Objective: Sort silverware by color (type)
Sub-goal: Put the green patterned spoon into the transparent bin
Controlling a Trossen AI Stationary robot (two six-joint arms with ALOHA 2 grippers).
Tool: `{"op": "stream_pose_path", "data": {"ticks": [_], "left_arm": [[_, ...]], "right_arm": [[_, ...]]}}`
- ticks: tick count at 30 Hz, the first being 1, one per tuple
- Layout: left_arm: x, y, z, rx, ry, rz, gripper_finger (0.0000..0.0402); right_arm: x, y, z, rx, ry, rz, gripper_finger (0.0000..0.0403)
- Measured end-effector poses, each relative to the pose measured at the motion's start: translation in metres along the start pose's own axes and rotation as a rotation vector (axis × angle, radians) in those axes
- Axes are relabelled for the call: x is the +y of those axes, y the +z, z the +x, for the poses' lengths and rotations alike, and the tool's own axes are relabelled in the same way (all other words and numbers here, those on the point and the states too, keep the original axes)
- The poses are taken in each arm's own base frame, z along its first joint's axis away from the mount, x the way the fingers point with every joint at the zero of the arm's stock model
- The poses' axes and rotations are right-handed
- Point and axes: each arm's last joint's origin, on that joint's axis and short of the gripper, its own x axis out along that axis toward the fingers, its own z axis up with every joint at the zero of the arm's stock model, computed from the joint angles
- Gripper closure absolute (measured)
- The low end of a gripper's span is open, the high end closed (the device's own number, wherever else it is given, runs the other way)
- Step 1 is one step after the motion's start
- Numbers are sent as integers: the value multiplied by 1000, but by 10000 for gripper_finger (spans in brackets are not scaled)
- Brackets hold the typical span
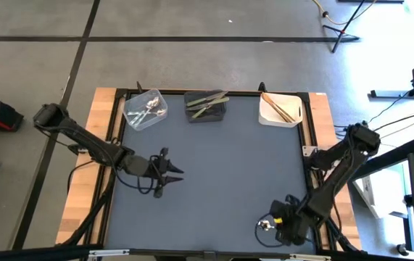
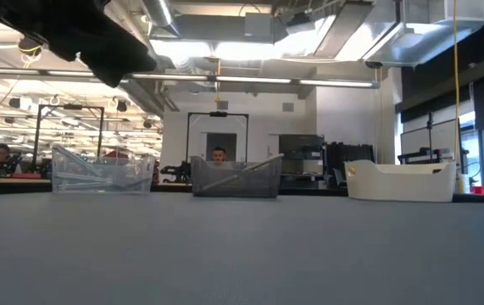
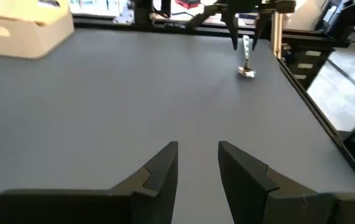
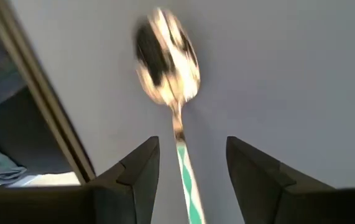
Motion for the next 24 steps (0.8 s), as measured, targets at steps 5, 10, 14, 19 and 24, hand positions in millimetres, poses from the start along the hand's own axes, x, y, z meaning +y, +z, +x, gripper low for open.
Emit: {"op": "stream_pose_path", "data": {"ticks": [5, 10, 14, 19, 24], "left_arm": [[-10, -7, 1, 27, -32, -12, 292], [-16, -12, 1, 37, -18, -13, 292], [-20, -15, 2, 48, -28, -3, 292], [-20, -15, 1, 47, -30, -5, 292], [-19, -14, 2, 38, -27, -3, 292]], "right_arm": [[3, -22, 17, 67, -51, 81, 228], [2, -31, 28, 74, -88, 67, 228], [1, -31, 34, 69, -112, 62, 248], [2, -31, 34, 53, -109, 37, 338], [14, -19, 21, 0, -132, -47, 386]]}}
